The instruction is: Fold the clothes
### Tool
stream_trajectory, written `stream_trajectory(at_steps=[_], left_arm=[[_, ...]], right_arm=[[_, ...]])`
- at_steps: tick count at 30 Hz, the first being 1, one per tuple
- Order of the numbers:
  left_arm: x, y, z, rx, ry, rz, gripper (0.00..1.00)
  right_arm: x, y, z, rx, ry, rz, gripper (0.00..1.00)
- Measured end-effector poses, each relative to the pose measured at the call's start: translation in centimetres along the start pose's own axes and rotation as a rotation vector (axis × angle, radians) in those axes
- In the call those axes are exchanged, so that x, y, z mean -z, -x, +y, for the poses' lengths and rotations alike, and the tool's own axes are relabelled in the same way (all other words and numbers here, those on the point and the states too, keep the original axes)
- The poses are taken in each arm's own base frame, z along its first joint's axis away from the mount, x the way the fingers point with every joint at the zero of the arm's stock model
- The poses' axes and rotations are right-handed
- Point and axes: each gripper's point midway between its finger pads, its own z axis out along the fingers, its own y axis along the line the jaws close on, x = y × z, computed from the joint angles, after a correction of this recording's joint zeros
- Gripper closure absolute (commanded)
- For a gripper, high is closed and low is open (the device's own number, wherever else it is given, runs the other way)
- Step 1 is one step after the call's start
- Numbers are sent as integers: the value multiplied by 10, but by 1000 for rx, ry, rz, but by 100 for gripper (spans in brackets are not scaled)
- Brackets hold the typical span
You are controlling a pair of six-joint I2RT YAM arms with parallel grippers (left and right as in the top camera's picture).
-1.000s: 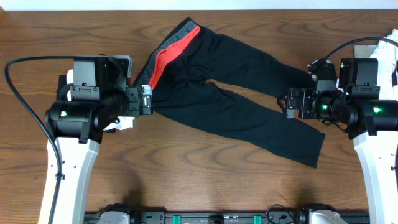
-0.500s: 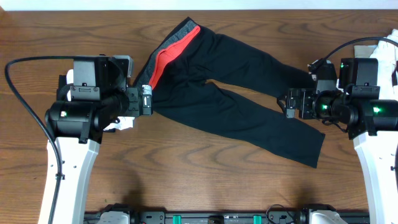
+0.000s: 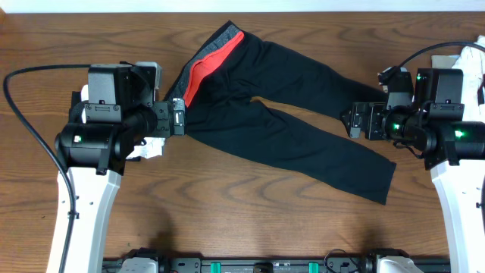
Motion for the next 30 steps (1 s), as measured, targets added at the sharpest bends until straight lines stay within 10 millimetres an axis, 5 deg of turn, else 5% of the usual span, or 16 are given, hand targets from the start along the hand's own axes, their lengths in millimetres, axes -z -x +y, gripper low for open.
stream_trajectory(at_steps=[4,6,8,10,15,21,27,30], left_arm=[[-12,-13,-3,9,-28,49,2],[-25,-26,-2,20,-41,105,1],[-39,-40,-3,35,-57,168,14],[-52,-51,-2,53,-64,224,24],[-66,-61,-2,65,-77,286,25],[-65,-60,-2,65,-80,284,24],[-65,-60,-2,65,-80,283,23],[-65,-60,-3,65,-82,284,23]], right_arm=[[-4,-10,-3,-34,-13,47,43],[-12,-19,-15,-99,-66,95,75],[-29,-34,-28,-170,-114,162,99],[-49,-57,-40,-242,-154,255,99],[-82,-110,-74,-388,-253,437,99],[-101,-125,-111,-519,-301,415,99],[-126,-168,-121,-586,-312,457,99],[-132,-166,-125,-607,-306,400,99]])
